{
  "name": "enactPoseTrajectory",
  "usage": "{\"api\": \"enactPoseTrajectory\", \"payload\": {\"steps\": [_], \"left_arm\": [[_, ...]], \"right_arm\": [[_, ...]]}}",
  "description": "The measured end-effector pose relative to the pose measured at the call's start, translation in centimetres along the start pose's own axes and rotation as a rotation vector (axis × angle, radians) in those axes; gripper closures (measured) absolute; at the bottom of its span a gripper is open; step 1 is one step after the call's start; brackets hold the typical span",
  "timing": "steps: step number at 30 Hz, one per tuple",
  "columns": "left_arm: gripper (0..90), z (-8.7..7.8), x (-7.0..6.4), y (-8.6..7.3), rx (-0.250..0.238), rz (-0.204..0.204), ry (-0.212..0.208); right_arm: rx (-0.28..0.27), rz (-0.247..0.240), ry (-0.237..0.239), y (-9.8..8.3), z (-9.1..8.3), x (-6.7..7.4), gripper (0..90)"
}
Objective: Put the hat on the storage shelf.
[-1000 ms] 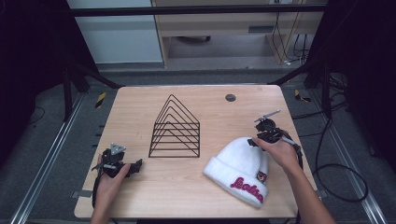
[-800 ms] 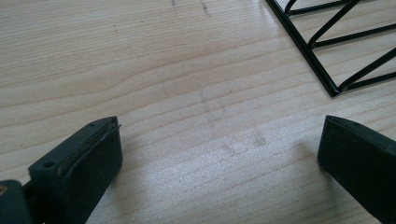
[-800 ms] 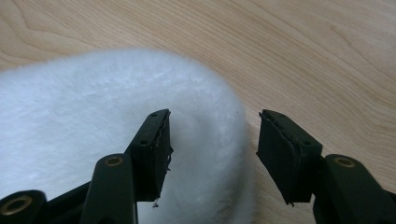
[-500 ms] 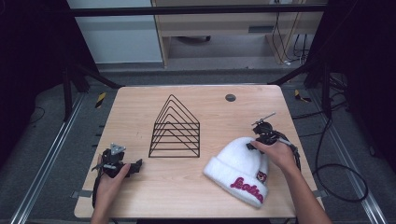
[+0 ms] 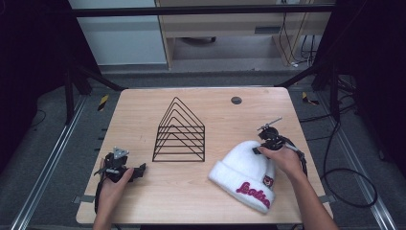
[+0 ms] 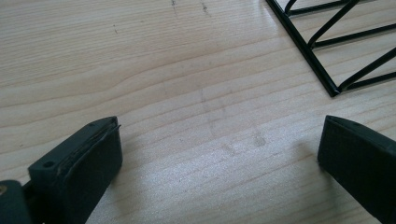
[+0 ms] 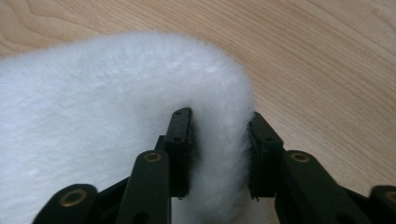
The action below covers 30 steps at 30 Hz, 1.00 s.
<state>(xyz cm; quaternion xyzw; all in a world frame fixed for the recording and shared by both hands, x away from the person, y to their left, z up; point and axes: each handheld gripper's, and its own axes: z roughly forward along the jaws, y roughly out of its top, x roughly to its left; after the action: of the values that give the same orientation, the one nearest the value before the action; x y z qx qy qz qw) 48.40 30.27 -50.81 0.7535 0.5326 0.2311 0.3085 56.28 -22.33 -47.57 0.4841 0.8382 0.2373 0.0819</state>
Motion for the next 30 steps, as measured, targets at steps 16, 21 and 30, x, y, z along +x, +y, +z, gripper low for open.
{"api": "enactPoseTrajectory", "payload": {"steps": [16, 21, 30], "left_arm": [[0.0, -0.2, -0.1, -0.2, -0.002, 0.028, -0.022], [4.4, -1.8, 0.4, 0.2, -0.047, 0.030, 0.001], [5.2, -6.3, 1.6, 2.5, -0.175, 0.016, 0.021]], "right_arm": [[-0.233, -0.186, -0.072, -0.5, -6.2, 4.2, 82.7], [-0.359, -0.265, -0.049, -0.5, -9.3, 6.9, 83.1], [-0.484, -0.368, 0.004, -0.1, -12.6, 10.4, 83.6]]}}
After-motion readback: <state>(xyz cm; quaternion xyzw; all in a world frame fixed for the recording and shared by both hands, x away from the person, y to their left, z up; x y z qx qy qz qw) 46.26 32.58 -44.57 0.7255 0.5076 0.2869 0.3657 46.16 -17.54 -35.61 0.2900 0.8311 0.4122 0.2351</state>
